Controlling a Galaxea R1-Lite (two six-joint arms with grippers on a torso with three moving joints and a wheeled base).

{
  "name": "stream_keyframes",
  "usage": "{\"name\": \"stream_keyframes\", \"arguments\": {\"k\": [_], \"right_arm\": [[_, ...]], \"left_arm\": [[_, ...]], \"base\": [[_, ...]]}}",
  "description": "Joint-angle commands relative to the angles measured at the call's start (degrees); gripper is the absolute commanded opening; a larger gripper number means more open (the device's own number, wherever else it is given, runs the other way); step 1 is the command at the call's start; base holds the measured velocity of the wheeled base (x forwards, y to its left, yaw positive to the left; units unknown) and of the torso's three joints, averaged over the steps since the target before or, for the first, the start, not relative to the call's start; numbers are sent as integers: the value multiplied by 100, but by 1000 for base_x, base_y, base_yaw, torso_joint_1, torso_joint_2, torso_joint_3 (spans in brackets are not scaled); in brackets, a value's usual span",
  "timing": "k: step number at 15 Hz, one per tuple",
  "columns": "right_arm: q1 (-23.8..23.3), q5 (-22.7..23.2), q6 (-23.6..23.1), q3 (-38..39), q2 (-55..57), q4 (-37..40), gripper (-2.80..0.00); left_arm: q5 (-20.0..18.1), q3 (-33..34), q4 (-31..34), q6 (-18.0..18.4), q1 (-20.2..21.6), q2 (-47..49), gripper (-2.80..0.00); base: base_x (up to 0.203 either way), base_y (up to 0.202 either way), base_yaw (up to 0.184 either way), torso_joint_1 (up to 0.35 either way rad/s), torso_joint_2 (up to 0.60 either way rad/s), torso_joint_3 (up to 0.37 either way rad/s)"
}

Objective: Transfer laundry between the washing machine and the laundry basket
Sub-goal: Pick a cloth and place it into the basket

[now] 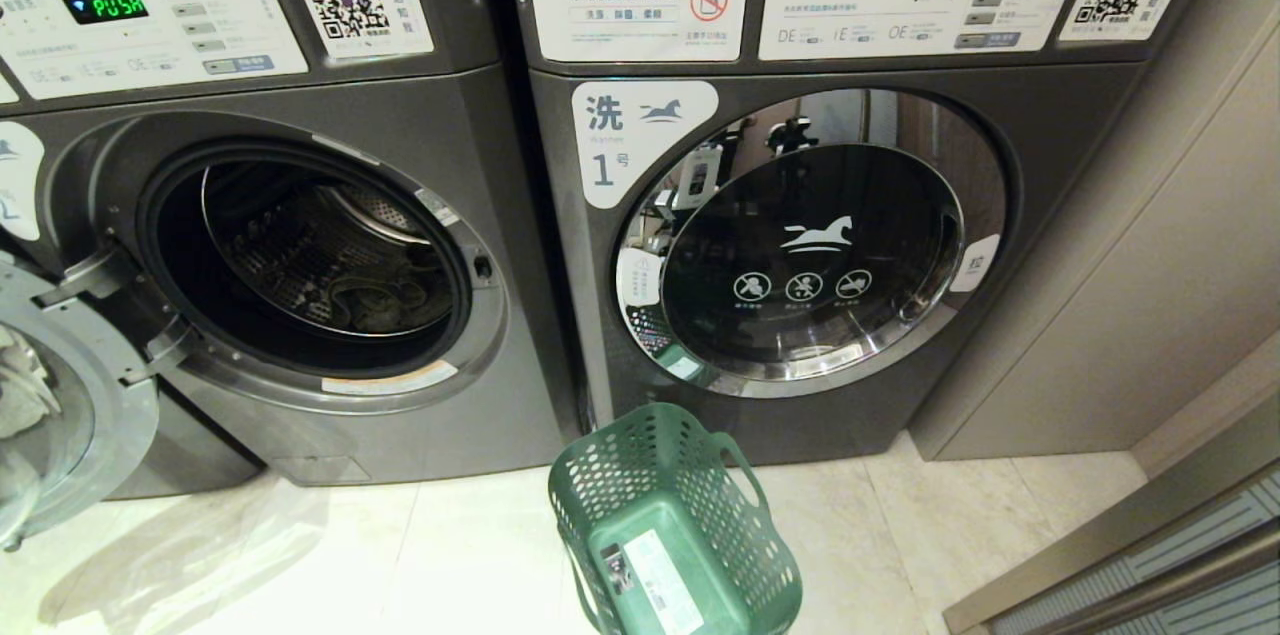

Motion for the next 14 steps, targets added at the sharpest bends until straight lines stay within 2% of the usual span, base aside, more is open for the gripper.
{"name": "stream_keyframes", "arguments": {"k": [1,14], "right_arm": [[2,4,-2,0,7,-7,-280],[2,4,-2,0,7,1,-280]], "left_arm": [[0,0,2,-2,1,3,-280],[0,7,2,-2,1,1,-280]], "base": [[0,0,0,0,0,0],[0,0,0,0,0,0]]}}
